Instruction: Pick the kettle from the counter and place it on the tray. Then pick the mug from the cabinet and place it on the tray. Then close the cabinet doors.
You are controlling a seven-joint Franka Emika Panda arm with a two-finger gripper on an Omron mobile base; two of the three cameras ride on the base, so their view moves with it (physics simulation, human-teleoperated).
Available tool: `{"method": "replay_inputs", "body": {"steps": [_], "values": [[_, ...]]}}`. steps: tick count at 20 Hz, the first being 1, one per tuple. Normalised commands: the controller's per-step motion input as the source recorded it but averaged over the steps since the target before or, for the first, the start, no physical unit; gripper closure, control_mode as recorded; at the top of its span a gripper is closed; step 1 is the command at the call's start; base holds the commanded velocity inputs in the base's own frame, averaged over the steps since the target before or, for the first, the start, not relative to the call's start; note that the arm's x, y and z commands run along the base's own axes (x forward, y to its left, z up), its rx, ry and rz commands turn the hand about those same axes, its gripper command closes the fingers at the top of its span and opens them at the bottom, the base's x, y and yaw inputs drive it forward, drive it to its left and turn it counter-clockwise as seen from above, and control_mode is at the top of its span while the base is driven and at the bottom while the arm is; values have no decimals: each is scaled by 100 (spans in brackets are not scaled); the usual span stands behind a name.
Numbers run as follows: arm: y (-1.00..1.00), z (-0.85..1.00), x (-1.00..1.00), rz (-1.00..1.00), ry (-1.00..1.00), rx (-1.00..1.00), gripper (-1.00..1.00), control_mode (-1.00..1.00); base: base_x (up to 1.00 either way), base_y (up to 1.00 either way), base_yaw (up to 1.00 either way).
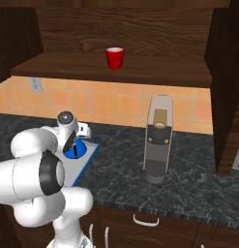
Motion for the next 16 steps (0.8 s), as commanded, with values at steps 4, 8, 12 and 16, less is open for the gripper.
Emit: {"method": "replay_inputs", "body": {"steps": [4,8,12,16], "values": [[9,-42,-21,6,1,-3,-100,-100,0,0,0],[3,-33,-4,1,5,-3,-100,-100,0,0,0],[0,-14,-11,0,6,0,-100,-100,0,0,0],[0,-1,-34,0,1,0,-100,-100,0,0,0]]}}
